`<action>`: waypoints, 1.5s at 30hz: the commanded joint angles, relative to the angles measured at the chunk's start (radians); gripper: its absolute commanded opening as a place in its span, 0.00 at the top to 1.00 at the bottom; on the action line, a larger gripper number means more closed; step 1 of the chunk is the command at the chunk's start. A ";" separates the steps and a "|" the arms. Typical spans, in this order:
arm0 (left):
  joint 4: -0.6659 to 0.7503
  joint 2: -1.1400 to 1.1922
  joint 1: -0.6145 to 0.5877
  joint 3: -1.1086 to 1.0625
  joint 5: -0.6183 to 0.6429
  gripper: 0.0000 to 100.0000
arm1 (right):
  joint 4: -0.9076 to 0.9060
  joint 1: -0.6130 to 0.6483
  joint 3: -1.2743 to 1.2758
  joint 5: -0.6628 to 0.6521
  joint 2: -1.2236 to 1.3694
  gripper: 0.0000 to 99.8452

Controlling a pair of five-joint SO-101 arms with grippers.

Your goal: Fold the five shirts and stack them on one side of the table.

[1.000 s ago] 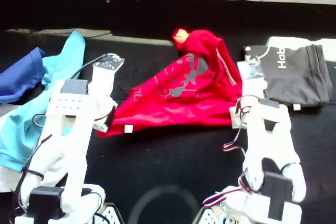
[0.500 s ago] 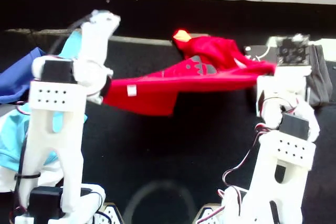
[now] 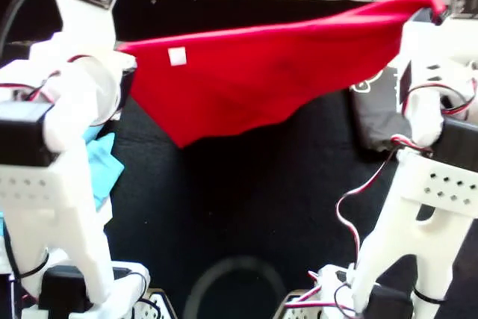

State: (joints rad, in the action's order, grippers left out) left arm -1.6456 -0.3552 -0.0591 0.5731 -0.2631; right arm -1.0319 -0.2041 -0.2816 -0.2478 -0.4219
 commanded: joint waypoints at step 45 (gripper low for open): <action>-0.115 -0.432 -0.133 -0.015 -0.003 0.99 | -0.473 0.044 -0.499 0.000 -0.311 0.99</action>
State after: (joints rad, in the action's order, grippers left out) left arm -1.7607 -0.7603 -0.1818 0.5992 -0.2662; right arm -1.5060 -0.1611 -0.7557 -0.2478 -0.7288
